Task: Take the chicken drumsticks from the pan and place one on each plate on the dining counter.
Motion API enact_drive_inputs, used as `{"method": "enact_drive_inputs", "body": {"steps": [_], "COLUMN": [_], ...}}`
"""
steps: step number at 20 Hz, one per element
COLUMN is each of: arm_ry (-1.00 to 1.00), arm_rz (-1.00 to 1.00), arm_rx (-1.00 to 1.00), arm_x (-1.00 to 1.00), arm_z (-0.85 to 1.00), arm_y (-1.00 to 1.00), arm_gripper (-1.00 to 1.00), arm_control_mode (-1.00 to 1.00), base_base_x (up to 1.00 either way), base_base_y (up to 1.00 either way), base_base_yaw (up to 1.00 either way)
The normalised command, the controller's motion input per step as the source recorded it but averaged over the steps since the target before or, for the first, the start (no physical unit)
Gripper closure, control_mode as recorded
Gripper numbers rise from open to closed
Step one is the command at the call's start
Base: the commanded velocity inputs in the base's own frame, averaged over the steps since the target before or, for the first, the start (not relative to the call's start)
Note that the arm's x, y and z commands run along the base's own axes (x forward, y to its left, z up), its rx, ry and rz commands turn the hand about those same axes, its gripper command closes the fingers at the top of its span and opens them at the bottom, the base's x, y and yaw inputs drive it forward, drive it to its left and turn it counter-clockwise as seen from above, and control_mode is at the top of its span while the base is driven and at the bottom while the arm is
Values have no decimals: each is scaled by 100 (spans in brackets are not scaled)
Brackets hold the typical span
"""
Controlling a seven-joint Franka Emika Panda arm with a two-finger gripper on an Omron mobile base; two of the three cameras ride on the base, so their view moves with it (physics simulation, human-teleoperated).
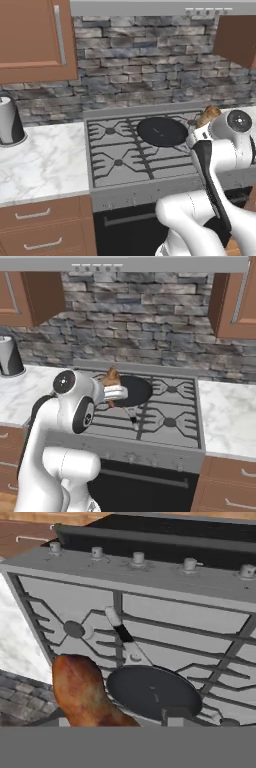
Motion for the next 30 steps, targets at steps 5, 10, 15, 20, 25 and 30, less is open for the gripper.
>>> {"method": "enact_drive_inputs", "body": {"steps": [5, 10, 15, 20, 25, 30], "arm_ry": [0, 0, 0, 0, 0, 0], "arm_rz": [0, 0, 0, 0, 0, 0], "arm_rx": [0, 0, 0, 0, 0, 0], "arm_x": [0, 0, 0, 0, 0, 0], "arm_z": [0, 0, 0, 0, 0, 0], "arm_y": [0, 0, 0, 0, 0, 0], "arm_gripper": [100, 100, 100, 100, 100, 100], "arm_control_mode": [100, 100, 100, 100, 100, 100], "base_base_x": [-99, -73, -65, -52, -57, -65], "base_base_y": [1, 25, 54, 84, 98, 93], "base_base_yaw": [-14, -23, -32, -27, -29, -30]}}
